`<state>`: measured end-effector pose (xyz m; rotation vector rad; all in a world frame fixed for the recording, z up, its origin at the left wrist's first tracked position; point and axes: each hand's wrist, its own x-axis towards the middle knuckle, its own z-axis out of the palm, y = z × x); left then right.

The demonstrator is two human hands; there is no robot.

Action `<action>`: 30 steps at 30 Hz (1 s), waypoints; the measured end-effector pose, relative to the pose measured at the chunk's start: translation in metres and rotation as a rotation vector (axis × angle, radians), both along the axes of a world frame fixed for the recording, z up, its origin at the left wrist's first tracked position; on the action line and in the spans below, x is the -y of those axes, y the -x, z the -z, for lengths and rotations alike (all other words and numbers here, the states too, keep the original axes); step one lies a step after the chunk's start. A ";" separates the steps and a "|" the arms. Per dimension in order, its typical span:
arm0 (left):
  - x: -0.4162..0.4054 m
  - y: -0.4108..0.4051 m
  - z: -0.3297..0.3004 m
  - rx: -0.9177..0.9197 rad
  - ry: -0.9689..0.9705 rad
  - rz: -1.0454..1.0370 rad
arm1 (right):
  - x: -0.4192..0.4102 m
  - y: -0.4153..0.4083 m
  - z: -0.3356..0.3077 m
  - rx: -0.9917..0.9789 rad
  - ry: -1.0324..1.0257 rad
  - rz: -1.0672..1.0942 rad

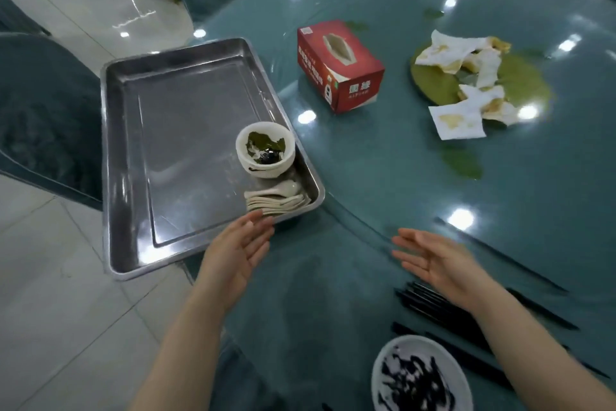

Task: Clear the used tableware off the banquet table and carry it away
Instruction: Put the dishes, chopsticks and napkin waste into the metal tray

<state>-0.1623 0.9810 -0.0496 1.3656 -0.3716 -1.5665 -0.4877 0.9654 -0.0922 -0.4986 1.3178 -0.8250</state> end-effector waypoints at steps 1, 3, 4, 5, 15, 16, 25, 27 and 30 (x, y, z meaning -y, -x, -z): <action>-0.009 0.008 0.001 0.004 -0.001 0.029 | -0.018 0.011 0.001 -0.030 0.016 0.031; -0.026 0.022 0.003 0.017 -0.013 0.084 | -0.051 0.034 0.002 -0.142 0.042 0.080; -0.033 0.030 0.006 0.027 -0.026 0.108 | -0.066 0.044 0.003 -0.220 0.041 0.089; -0.040 0.037 0.009 0.039 -0.041 0.135 | -0.080 0.054 0.004 -0.298 0.029 0.091; -0.100 0.118 0.072 0.379 -0.191 0.728 | -0.176 0.107 0.022 -1.065 0.139 -0.009; -0.105 0.125 0.075 0.399 -0.195 0.779 | -0.181 0.111 0.025 -1.172 0.173 -0.129; -0.121 0.164 0.079 0.829 -0.042 0.831 | -0.166 0.128 0.054 -1.394 0.073 -0.561; -0.121 0.162 0.080 0.809 -0.066 0.811 | -0.148 0.139 0.054 -1.391 0.026 -0.567; -0.124 0.156 0.081 0.750 -0.103 0.684 | -0.126 0.158 0.055 -1.350 -0.042 -0.637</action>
